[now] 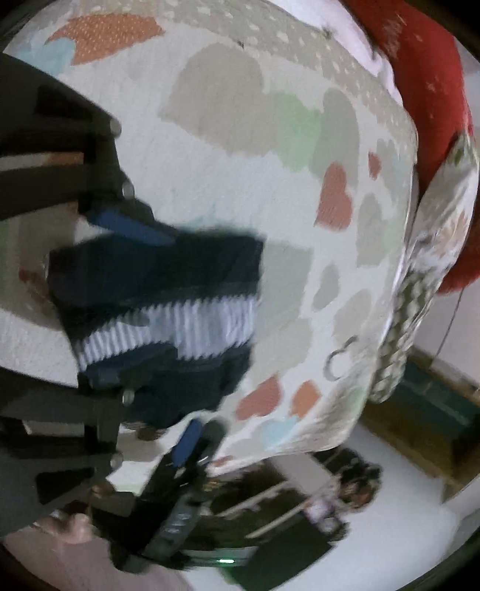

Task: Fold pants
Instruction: 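Open the left gripper and release the folded pants onto the quilt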

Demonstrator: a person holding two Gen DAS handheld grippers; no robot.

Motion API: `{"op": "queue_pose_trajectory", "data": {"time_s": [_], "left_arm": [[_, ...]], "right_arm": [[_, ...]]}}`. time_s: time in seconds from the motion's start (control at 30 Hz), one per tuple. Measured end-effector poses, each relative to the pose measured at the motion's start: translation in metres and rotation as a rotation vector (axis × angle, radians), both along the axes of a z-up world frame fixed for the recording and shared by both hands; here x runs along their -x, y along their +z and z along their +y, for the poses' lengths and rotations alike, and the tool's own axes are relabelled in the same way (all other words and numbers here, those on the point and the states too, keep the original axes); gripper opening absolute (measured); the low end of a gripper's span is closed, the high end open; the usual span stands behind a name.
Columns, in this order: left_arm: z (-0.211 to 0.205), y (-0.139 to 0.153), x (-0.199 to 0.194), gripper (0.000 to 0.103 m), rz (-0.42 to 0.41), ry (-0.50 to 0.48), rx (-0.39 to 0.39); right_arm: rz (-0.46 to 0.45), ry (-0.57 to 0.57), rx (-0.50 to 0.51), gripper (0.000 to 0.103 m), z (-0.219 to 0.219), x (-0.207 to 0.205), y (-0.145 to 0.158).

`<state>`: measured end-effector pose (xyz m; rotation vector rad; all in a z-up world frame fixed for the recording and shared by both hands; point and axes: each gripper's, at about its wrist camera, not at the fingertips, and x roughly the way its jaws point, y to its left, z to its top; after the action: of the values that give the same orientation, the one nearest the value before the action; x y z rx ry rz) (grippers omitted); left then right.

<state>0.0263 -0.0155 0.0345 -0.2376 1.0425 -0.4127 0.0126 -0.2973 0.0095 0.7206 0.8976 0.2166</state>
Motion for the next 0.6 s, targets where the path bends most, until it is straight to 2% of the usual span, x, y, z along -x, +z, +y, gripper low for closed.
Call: {"op": "queue_pose_trajectory", "data": {"time_s": [0.1, 0.2, 0.27, 0.47, 0.6], "left_arm": [[0.021, -0.009, -0.015, 0.065, 0.059, 0.065, 0.066], [0.031, -0.03, -0.028, 0.068, 0.152, 0.103, 0.142], [0.029, -0.037, -0.029, 0.068, 0.173, 0.102, 0.133], [0.012, -0.039, -0.023, 0.068, 0.149, 0.06, 0.09], [0.008, -0.03, -0.016, 0.068, 0.116, 0.039, 0.073]], "right_arm": [[0.013, -0.006, 0.004, 0.064, -0.009, 0.003, -0.005], [0.037, 0.009, -0.023, 0.065, -0.009, 0.002, -0.018], [0.055, 0.015, -0.03, 0.064, -0.006, 0.001, -0.025], [0.047, 0.007, -0.045, 0.065, -0.005, 0.005, -0.03], [-0.007, -0.065, -0.02, 0.065, -0.01, 0.025, -0.021]]}}
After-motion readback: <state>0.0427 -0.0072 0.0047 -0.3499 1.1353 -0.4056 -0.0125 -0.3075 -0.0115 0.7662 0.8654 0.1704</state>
